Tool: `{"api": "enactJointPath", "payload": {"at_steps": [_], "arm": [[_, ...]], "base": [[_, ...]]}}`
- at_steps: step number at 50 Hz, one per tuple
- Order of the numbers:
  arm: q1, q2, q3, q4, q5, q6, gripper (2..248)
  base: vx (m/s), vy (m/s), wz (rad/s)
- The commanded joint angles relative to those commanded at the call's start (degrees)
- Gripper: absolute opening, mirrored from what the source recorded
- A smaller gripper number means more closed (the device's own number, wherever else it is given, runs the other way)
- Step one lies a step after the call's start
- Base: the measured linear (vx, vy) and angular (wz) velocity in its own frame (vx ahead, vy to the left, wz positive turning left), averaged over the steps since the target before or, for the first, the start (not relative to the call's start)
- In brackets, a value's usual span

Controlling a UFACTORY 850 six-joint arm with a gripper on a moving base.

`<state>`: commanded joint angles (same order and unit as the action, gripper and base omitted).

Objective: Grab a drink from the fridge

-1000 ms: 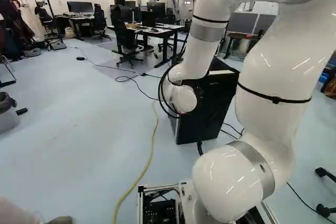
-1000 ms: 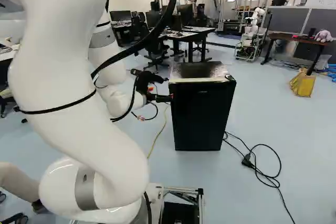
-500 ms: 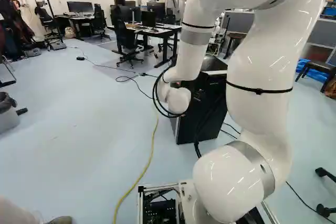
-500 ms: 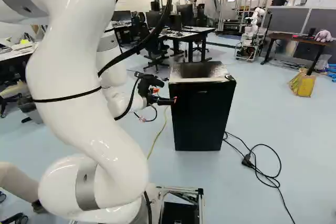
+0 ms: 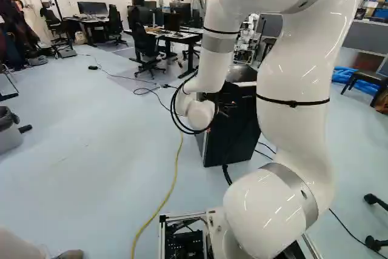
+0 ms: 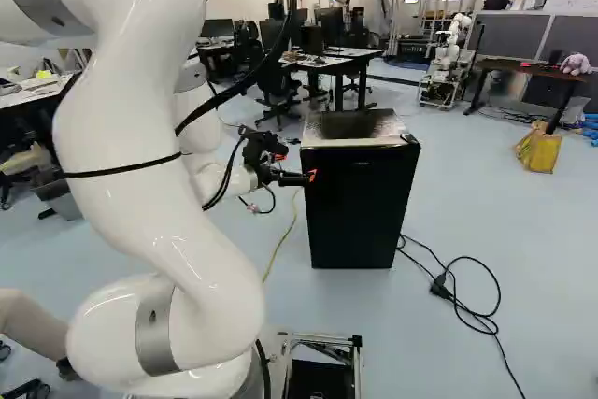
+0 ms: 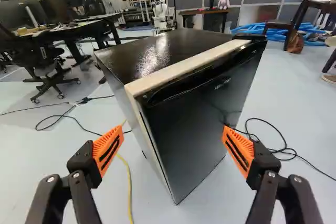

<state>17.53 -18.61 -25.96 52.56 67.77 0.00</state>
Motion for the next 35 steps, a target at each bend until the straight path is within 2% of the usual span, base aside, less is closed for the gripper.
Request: {"api": "enactJointPath", "payload": {"at_steps": [14, 35], "arm": [[1.1, -1.1, -1.5, 1.0, 0.2, 0.0, 247], [0.8, -2.9, -4.0, 2.0, 0.2, 0.0, 247]], "base": [[0.000, 0.000, 0.000], [0.000, 0.000, 0.000]]}}
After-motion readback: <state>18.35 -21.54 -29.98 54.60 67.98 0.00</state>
